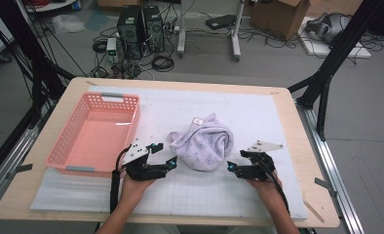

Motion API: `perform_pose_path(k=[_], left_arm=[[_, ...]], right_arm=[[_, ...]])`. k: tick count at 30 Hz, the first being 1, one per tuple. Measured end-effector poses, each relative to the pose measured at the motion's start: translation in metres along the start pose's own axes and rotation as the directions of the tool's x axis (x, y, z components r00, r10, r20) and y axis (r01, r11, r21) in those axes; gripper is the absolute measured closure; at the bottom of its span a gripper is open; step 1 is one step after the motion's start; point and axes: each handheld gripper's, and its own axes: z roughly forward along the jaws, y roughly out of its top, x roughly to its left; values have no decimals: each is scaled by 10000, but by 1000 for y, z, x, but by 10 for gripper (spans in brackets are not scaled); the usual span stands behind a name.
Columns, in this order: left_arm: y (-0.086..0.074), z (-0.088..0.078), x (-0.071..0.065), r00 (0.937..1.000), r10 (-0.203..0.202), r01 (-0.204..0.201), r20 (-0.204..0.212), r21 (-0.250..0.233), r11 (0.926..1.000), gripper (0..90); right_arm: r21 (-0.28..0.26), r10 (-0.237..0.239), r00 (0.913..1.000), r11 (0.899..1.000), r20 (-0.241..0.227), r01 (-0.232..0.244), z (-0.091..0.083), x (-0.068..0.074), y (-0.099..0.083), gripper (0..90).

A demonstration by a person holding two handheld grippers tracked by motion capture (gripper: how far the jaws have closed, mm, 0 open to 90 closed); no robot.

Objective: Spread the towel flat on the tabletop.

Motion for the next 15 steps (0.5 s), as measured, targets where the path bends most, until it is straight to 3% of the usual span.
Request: perform_pose_path(k=[3,6,9,10,12,15], left_arm=[[-1,1,0,10000,-30,30,-21,49,10000,245],[-1,1,1,10000,-18,18,-59,78,10000,246],[-2,3,3,9999,-124,124,-40,112,9999,247],[-2,3,3,9999,-131,132,-15,163,9998,248],[-2,4,3,9999,-132,132,-12,184,9997,253],[-2,2,3,9999,-159,159,-9,69,9998,272]], right_arm=[[147,-212,9994,9997,270,208,24,8,10,340],[486,-103,9988,9988,471,81,39,10,11,430],[374,-150,9989,9992,441,133,38,9,12,573],[401,-174,9991,9991,375,159,36,9,12,687],[366,-128,9998,9993,166,122,31,7,9,810],[463,-127,9999,9988,-101,132,15,5,4,829]])
